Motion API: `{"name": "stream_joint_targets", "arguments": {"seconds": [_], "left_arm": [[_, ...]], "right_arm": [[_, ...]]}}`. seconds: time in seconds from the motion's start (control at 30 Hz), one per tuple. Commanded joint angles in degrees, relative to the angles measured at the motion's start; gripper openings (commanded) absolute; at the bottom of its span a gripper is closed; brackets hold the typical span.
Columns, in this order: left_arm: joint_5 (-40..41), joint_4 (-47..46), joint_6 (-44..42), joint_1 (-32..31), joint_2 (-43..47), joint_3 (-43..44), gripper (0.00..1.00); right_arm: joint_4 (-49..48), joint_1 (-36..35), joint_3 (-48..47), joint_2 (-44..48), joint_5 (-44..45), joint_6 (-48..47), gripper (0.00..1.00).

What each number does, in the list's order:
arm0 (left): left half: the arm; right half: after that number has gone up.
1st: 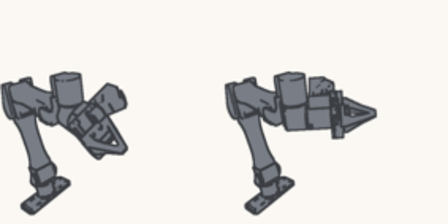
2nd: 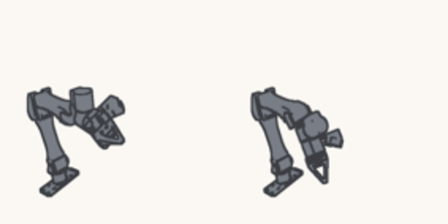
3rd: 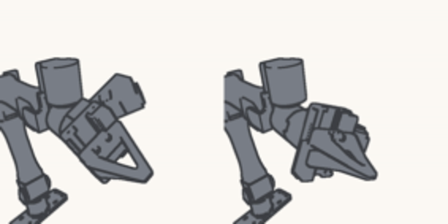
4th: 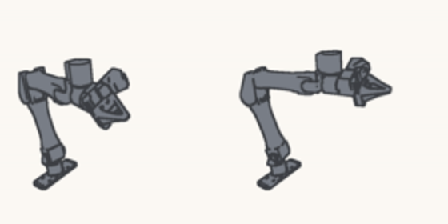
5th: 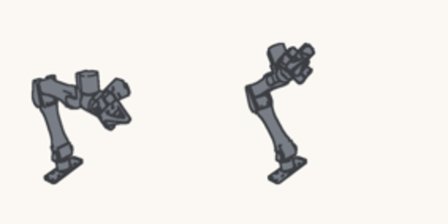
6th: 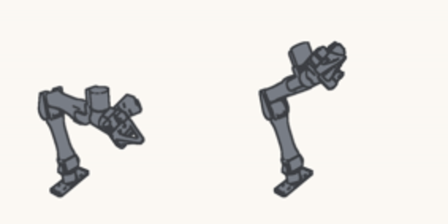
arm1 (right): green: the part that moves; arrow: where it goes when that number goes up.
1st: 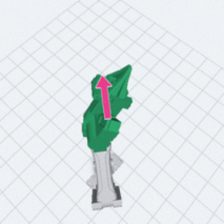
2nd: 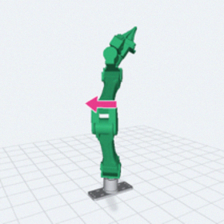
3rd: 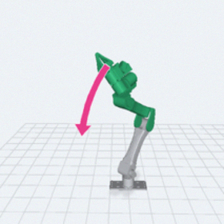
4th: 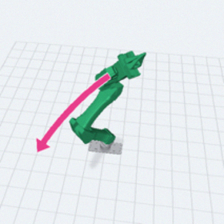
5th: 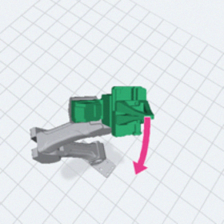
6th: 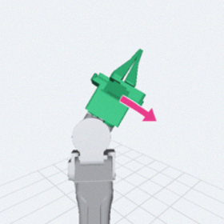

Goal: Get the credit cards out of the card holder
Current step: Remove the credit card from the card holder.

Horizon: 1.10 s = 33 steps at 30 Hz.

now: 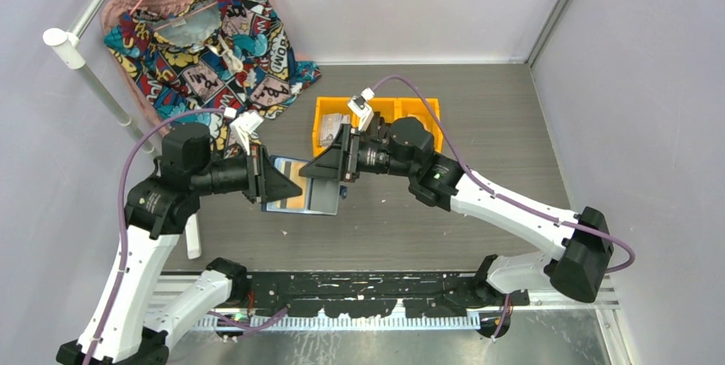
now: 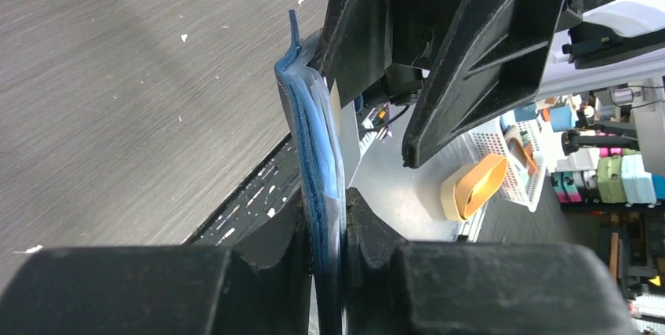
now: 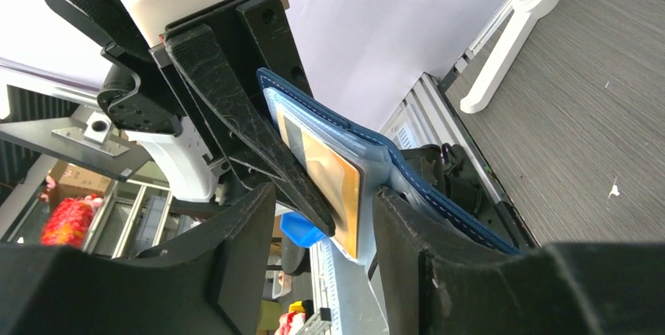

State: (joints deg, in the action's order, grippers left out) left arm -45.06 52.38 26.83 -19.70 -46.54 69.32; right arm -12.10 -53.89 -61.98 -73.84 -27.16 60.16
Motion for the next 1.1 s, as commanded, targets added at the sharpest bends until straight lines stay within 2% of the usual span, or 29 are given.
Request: {"name": "stream_joint_targets", "arguments": {"seconds": [0.0, 0.2, 0.47, 0.57, 0.83, 1.0, 1.07], "left_arm": [[-8.39, -7.88, 3.86, -0.36, 0.23, 2.48, 0.07], [-12.29, -12.61, 8.45, -0.34, 1.00, 1.31, 0.14], [-14.70, -13.48, 9.65, -0.34, 0.75, 1.13, 0.26], [-15.05, -13.49, 9.61, -0.34, 0.74, 0.92, 0.28], [-17.62, -13.32, 9.56, -0.36, 0.71, 1.97, 0.24], [-19.04, -13.16, 9.51, -0.34, 1.05, 2.22, 0.12], [-19.52, -13.04, 9.58, -0.34, 1.19, 2.43, 0.07]], "right_arm": [[-0.42, -2.22, -1.50, -0.78, 3.18, -1.91, 0.54], [-1.89, -3.22, -0.26, -0.20, 5.29, -0.96, 0.51], [-4.63, -4.10, 0.37, -1.09, 7.01, 0.81, 0.39], [-4.84, -4.29, 0.36, -1.46, 7.36, 0.87, 0.34], [-4.95, -4.27, 2.20, -0.34, 8.20, 0.75, 0.20], [-6.97, -4.03, 5.55, 2.11, 7.94, 1.71, 0.04], [-9.62, -3.72, 7.28, 3.06, 7.09, 2.90, 0.01]]}}
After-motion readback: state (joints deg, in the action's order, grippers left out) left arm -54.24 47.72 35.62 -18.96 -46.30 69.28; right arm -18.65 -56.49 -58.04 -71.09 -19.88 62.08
